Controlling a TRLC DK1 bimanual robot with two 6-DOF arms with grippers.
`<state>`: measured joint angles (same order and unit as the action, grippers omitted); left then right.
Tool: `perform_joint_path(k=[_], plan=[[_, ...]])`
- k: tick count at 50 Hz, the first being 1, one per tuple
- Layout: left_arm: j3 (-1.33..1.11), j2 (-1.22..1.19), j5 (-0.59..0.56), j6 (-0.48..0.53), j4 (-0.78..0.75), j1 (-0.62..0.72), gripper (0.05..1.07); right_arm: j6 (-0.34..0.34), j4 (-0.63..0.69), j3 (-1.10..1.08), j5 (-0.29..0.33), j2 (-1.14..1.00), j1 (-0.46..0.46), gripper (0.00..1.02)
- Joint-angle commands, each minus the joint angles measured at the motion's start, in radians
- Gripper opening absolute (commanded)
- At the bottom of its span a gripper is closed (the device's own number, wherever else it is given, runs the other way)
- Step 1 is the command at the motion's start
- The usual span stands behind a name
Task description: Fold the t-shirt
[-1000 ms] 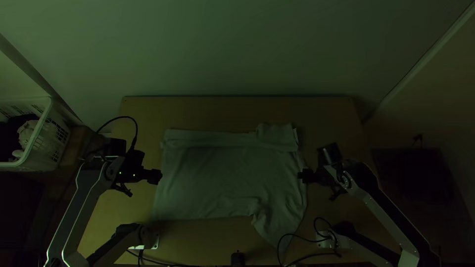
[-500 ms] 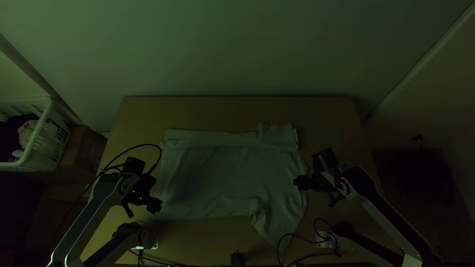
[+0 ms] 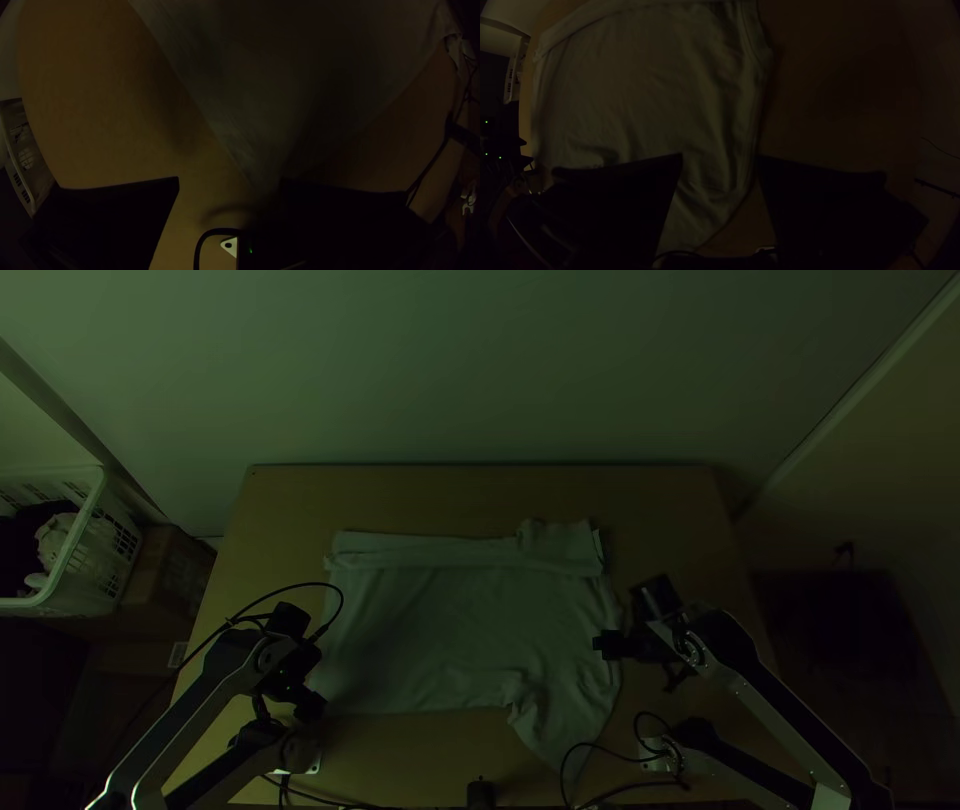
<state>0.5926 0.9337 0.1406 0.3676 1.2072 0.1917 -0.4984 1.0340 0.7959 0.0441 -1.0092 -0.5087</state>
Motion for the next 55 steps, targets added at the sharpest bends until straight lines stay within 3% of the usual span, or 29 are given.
perform_joint_path(k=[1, 14, 18, 26, 30, 35, 39, 42, 46, 55], plan=[[-0.028, 0.034, 0.013, 0.004, 0.017, 0.029, 1.02, -0.017, 0.011, -0.034, 0.013, 0.014, -0.008, 0.67], [-0.028, 0.139, 0.044, -0.053, 0.012, 0.157, 1.01, -0.019, 0.009, -0.072, 0.043, 0.012, -0.008, 0.67], [-0.017, 0.194, 0.048, -0.065, -0.011, 0.158, 1.01, -0.022, 0.009, -0.098, 0.074, 0.014, -0.014, 0.67], [-0.014, 0.241, 0.048, -0.075, -0.061, 0.189, 1.01, -0.017, 0.011, -0.146, 0.076, 0.012, -0.019, 0.67], [-0.016, 0.244, 0.048, -0.075, -0.086, 0.210, 0.93, -0.019, 0.017, -0.161, 0.076, 0.015, -0.034, 0.67], [-0.019, 0.248, 0.048, -0.078, -0.107, 0.239, 0.91, -0.017, 0.017, -0.176, 0.077, 0.017, -0.044, 0.67], [-0.010, 0.243, 0.047, -0.084, -0.123, 0.265, 0.72, -0.017, 0.015, -0.187, 0.077, 0.012, -0.060, 0.67], [-0.001, 0.234, 0.044, -0.084, -0.141, 0.284, 0.52, -0.019, 0.015, -0.193, 0.077, 0.001, -0.068, 0.67], [0.001, 0.229, 0.027, -0.084, -0.158, 0.305, 0.12, -0.019, 0.014, -0.204, 0.077, -0.016, -0.080, 0.67], [0.015, 0.211, -0.007, -0.081, -0.166, 0.296, 0.11, -0.025, 0.014, -0.215, 0.077, -0.052, -0.102, 0.67]])
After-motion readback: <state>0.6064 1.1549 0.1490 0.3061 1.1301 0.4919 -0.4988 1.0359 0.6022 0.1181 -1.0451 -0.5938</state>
